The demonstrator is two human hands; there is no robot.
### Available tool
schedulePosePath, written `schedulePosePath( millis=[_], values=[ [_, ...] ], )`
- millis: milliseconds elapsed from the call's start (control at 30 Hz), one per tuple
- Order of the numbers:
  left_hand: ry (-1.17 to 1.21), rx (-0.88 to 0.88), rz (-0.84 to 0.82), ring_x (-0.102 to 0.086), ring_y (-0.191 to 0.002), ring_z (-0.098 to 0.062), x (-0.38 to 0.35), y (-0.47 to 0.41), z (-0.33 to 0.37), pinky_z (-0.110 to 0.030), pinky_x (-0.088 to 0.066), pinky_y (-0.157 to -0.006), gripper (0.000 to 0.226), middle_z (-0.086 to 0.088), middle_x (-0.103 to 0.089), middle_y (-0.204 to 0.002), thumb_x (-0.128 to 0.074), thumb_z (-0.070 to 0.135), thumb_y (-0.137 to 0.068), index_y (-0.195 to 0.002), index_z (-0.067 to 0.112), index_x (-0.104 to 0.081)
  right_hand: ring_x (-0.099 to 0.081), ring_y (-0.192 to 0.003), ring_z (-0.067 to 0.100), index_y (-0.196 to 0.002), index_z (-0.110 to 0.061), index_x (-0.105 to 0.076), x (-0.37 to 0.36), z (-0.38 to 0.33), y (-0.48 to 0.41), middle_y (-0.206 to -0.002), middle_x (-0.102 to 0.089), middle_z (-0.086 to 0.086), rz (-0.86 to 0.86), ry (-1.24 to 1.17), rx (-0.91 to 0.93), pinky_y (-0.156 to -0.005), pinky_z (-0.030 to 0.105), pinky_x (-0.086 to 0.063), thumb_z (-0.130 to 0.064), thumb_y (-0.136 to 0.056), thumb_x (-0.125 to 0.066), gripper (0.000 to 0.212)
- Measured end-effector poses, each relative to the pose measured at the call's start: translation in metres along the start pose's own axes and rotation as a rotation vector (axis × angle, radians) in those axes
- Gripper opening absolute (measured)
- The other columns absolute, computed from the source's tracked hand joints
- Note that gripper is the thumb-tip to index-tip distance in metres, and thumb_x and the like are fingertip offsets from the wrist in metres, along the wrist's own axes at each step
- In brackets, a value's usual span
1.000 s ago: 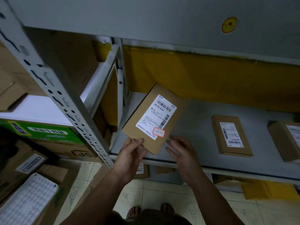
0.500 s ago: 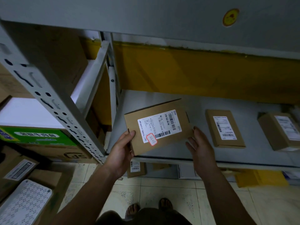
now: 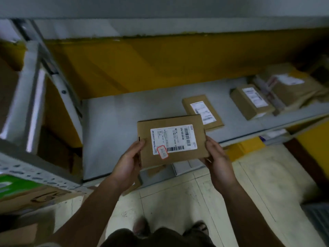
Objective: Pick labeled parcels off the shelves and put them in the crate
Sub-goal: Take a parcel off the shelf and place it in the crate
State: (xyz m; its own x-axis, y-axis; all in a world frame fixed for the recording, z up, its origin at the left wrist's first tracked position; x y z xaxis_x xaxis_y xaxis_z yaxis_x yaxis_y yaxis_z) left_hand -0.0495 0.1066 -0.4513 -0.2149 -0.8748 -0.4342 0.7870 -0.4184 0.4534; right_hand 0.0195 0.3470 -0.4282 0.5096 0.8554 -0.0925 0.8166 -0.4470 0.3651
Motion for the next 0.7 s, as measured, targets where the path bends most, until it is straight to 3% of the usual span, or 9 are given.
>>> schedulePosePath(
  millis=[100, 233, 300, 400, 433, 567, 700],
  values=[
    [-0.067, 0.032, -0.072, -0.063, -0.115, -0.027, -0.054, -0.015, -0.006, -0.040, -0.054, -0.088, 0.043, -0.007, -0.068, -0.123, -0.048, 0.040, -0.094, -0.131, 0.020, -0.056, -0.063, -0.114, 0.018, -0.128, -0.024, -0.062, 0.054, -0.007, 0.008, -0.119, -0.070, -0.001, 0.120, -0.064, 0.023, -0.099, 0.040, -0.050, -0.027, -0.098, -0.053, 0.031],
    [-0.086, 0.091, -0.093, -0.064, -0.111, -0.029, -0.108, -0.032, -0.025, -0.048, -0.044, -0.102, 0.039, -0.009, -0.070, -0.118, -0.054, 0.027, -0.092, -0.129, 0.017, -0.058, -0.063, -0.114, 0.020, -0.126, -0.020, -0.063, 0.111, -0.006, 0.018, -0.119, -0.070, 0.002, 0.220, -0.146, 0.014, -0.095, 0.038, -0.050, -0.020, -0.097, -0.055, 0.030],
    [-0.115, 0.118, -0.097, -0.062, -0.113, -0.029, -0.145, -0.041, -0.041, -0.046, -0.045, -0.101, 0.035, -0.009, -0.070, -0.117, -0.055, 0.023, -0.093, -0.127, 0.017, -0.061, -0.063, -0.112, 0.020, -0.127, -0.018, -0.062, 0.151, -0.008, 0.024, -0.118, -0.070, 0.003, 0.267, -0.175, 0.035, -0.093, 0.036, -0.050, -0.020, -0.098, -0.054, 0.031],
    [-0.173, 0.151, -0.148, -0.065, -0.104, -0.023, -0.206, -0.051, -0.066, -0.032, -0.051, -0.076, 0.031, -0.006, -0.072, -0.113, -0.056, 0.024, -0.093, -0.122, 0.019, -0.063, -0.063, -0.113, 0.022, -0.126, -0.017, -0.063, 0.212, -0.007, 0.033, -0.117, -0.070, 0.004, 0.360, -0.216, 0.039, -0.092, 0.037, -0.050, -0.020, -0.098, -0.054, 0.030],
    [-0.185, 0.167, -0.174, -0.066, -0.102, -0.021, -0.228, -0.054, -0.078, -0.032, -0.050, -0.077, 0.030, -0.005, -0.073, -0.111, -0.056, 0.023, -0.093, -0.121, 0.020, -0.064, -0.062, -0.113, 0.022, -0.125, -0.018, -0.063, 0.235, -0.005, 0.037, -0.117, -0.070, 0.004, 0.393, -0.230, 0.037, -0.093, 0.037, -0.050, -0.020, -0.097, -0.055, 0.029],
    [-0.220, 0.214, -0.279, -0.064, -0.111, -0.027, -0.318, -0.067, -0.128, -0.047, -0.043, -0.105, 0.030, -0.007, -0.072, -0.113, -0.055, 0.019, -0.093, -0.122, 0.018, -0.063, -0.062, -0.112, 0.023, -0.119, -0.019, -0.067, 0.328, -0.002, 0.055, -0.115, -0.071, 0.004, 0.512, -0.296, 0.074, -0.093, 0.038, -0.050, -0.019, -0.097, -0.055, 0.025],
    [-0.283, 0.250, -0.395, -0.064, -0.112, -0.026, -0.393, -0.063, -0.168, -0.041, -0.049, -0.094, 0.034, -0.006, -0.071, -0.116, -0.054, 0.019, -0.094, -0.126, 0.019, -0.061, -0.062, -0.111, 0.023, -0.117, -0.020, -0.068, 0.399, 0.000, 0.081, -0.115, -0.071, 0.004, 0.628, -0.336, 0.096, -0.088, 0.035, -0.051, -0.018, -0.097, -0.055, 0.024]
  ],
)
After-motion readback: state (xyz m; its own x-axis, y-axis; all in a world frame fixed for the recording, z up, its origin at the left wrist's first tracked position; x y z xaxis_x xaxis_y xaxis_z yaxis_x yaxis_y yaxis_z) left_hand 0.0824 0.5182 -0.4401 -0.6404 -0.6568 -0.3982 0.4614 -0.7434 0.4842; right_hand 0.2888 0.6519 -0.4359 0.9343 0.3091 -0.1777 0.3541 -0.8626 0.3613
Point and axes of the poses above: each hand's wrist, its own y-axis away from the middle knuckle, its own x-axis out of the back of the hand, z = x × y, the point moved 5 cm from there along -y, towards the middle knuckle
